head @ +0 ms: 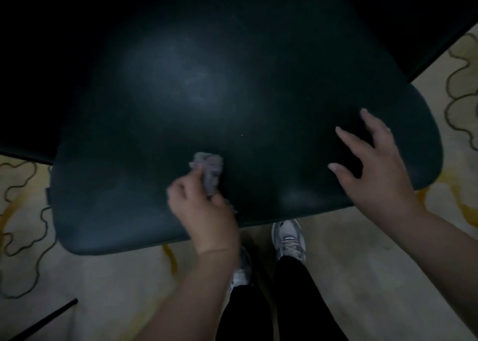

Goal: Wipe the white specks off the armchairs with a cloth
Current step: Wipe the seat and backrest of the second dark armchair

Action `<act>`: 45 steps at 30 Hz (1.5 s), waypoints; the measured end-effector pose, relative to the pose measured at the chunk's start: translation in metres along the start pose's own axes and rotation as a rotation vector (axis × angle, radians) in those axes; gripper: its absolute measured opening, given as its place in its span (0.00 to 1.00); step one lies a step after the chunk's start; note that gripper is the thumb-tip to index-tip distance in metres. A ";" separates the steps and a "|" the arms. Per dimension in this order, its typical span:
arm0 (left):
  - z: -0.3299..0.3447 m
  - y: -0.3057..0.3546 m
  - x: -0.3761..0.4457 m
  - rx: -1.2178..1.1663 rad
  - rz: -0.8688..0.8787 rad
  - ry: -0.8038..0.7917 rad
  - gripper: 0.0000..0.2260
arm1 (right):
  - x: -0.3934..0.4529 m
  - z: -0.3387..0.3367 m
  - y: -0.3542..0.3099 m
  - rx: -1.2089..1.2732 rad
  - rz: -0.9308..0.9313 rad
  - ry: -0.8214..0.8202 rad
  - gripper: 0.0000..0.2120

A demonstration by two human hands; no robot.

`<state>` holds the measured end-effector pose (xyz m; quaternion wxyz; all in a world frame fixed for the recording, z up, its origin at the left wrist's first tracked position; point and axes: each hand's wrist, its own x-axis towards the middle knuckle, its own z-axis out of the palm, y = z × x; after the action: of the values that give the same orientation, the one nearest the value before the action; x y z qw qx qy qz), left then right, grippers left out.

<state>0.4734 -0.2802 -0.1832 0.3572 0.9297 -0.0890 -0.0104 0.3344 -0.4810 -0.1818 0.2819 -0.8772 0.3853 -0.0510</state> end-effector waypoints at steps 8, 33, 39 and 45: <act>0.017 0.061 -0.007 -0.199 -0.061 -0.317 0.16 | 0.005 -0.021 -0.019 0.033 0.072 -0.098 0.26; -0.317 0.145 0.083 -0.325 -0.484 -0.108 0.08 | -0.003 -0.198 -0.311 0.457 -0.020 -0.360 0.10; -0.356 0.156 0.091 -0.482 -0.424 -0.062 0.10 | -0.036 -0.182 -0.408 0.652 -0.030 -0.573 0.12; -0.407 0.131 0.126 -0.403 -0.247 -0.110 0.16 | -0.056 -0.142 -0.492 0.879 0.156 -0.692 0.18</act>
<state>0.6101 -0.1277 0.2124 0.5259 0.8416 0.0100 -0.1223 0.5700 -0.2382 0.2069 0.7335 -0.6120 0.2766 0.1047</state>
